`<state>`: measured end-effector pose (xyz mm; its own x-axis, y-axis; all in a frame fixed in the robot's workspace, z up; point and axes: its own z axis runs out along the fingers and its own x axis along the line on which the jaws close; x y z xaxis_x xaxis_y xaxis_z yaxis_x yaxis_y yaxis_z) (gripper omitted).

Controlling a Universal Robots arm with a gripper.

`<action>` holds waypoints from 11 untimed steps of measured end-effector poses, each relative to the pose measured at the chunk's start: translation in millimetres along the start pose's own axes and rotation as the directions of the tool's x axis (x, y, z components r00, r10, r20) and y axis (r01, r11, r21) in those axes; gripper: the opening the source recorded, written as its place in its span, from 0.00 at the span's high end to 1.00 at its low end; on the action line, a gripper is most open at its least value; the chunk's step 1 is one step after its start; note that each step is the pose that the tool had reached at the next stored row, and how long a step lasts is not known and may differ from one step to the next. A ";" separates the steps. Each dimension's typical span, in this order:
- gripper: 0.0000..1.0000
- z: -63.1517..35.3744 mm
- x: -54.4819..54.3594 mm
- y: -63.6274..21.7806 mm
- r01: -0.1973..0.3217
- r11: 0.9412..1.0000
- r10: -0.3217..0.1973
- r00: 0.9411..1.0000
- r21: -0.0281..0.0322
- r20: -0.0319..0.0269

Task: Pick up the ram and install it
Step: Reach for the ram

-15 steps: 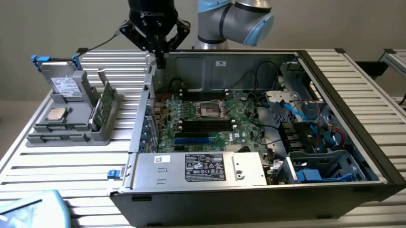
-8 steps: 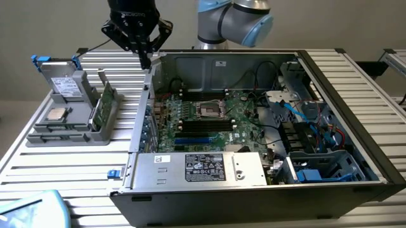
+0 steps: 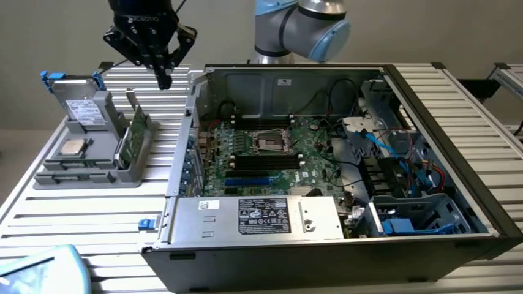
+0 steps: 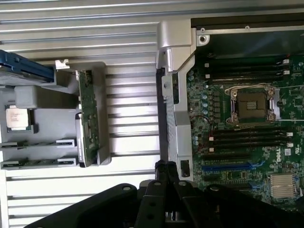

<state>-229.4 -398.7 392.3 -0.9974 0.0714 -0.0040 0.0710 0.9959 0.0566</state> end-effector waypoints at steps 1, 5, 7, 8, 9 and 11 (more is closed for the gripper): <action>0.89 0.1 4.2 -0.3 0.000 1.000 0.000 1.000 -0.001 0.000; 0.89 0.0 22.7 -1.6 0.000 1.000 0.000 1.000 -0.003 -0.002; 0.89 -0.1 36.1 -2.6 0.000 1.000 0.000 1.000 -0.005 -0.004; 0.89 -0.1 40.6 -2.9 0.000 1.000 0.000 1.000 -0.005 -0.004; 0.89 -0.1 45.1 -3.2 0.000 1.000 0.000 1.000 -0.006 -0.005; 0.89 -0.1 54.3 -3.9 0.000 1.000 0.000 1.000 -0.007 -0.007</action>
<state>-283.9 -398.8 392.0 -0.9975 0.0712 0.0032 0.0712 0.9954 0.0633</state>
